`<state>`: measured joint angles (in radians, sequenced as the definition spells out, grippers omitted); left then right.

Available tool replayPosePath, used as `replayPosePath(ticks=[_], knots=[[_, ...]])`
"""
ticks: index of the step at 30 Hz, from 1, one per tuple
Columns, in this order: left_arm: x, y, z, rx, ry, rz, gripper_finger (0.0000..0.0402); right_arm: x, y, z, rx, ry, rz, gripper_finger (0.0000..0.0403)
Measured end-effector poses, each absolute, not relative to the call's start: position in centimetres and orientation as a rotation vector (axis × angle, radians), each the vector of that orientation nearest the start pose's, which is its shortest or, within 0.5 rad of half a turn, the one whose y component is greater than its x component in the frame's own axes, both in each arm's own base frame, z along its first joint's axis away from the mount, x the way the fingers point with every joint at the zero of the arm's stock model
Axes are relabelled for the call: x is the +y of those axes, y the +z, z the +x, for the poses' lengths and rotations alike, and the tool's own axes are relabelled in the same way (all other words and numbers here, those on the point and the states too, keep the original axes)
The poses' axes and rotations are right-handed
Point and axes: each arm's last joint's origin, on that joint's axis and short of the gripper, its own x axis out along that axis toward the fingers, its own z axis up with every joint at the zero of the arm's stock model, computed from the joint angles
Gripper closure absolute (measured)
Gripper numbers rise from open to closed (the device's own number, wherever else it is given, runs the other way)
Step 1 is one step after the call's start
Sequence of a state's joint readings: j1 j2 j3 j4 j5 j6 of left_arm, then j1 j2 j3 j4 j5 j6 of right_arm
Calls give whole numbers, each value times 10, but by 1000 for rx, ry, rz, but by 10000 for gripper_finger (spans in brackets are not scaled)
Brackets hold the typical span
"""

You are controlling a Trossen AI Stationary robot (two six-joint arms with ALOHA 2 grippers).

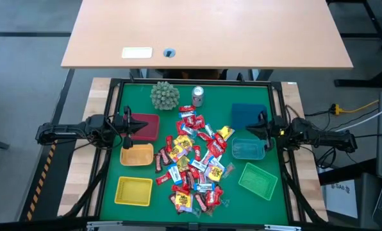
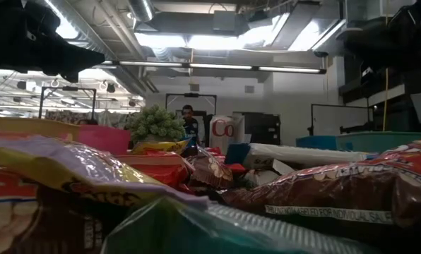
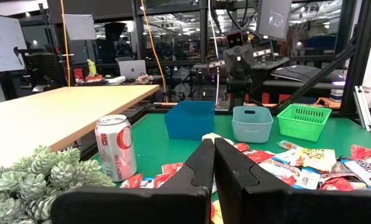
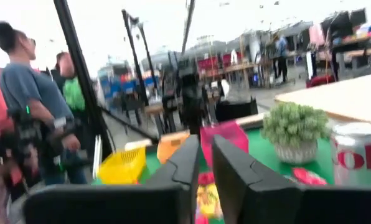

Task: Sort candy
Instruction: Put the yellow candy into the dark blue bin

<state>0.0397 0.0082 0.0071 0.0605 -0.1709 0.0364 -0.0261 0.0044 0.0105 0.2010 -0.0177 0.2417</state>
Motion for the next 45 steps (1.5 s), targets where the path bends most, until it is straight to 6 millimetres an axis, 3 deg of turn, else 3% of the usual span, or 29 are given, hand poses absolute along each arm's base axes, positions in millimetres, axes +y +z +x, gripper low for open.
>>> replayPosePath(ticks=[9, 13, 21, 29, 38, 45], knots=[[9, 171, 97, -55, 212, 32, 400, -3, 198, 92, -334, 14, 263, 212], [9, 171, 97, -55, 212, 32, 400, -1, 210, 88, -453, 77, 245, 178], [9, 171, 97, -55, 212, 32, 400, -1, 245, 93, -389, 60, 193, 172], [9, 171, 97, -56, 211, 32, 400, -4, 273, 124, -75, -33, 97, 172], [9, 171, 97, -55, 212, 32, 400, -7, 291, 164, 169, -110, 49, 172], [9, 171, 97, -56, 212, 32, 400, -7, 292, 194, 303, -104, -12, 172]])
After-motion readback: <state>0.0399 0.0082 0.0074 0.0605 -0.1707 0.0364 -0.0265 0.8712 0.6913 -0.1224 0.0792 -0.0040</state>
